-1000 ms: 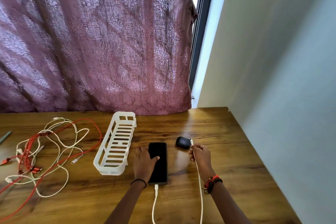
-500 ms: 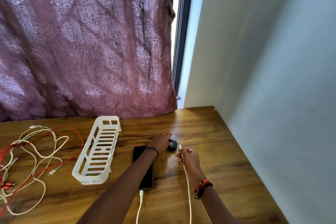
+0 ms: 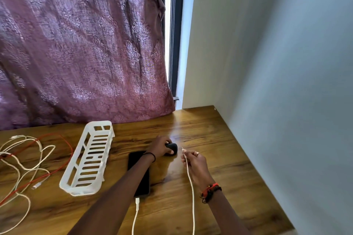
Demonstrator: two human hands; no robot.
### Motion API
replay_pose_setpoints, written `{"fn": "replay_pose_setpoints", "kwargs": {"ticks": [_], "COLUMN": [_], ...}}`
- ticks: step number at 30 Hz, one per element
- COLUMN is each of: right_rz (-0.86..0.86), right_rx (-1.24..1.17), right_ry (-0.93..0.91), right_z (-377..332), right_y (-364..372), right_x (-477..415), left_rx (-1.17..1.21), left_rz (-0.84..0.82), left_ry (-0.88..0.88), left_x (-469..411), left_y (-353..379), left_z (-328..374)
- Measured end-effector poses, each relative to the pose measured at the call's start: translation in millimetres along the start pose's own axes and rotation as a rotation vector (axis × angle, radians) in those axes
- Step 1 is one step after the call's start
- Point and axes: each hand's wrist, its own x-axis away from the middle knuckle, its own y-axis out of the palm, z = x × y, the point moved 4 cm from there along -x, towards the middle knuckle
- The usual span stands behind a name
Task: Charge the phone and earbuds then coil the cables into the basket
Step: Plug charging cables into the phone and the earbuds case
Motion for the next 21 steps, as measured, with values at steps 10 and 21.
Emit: {"fn": "replay_pose_setpoints", "kwargs": {"ticks": [10, 21], "right_rz": [-0.105, -0.052], "right_rx": [-0.064, 0.292], "right_ry": [-0.135, -0.584], "right_z": [-53.1, -118.6], "right_y": [11.3, 51.3], "right_x": [29.0, 111.0], "left_rx": [0.981, 1.454], "left_rz": [0.036, -0.059], "left_ry": [-0.122, -0.043], "left_x": [40.9, 104.0], "left_y": [-34.8, -98.8], "left_z": [16.6, 80.6]}}
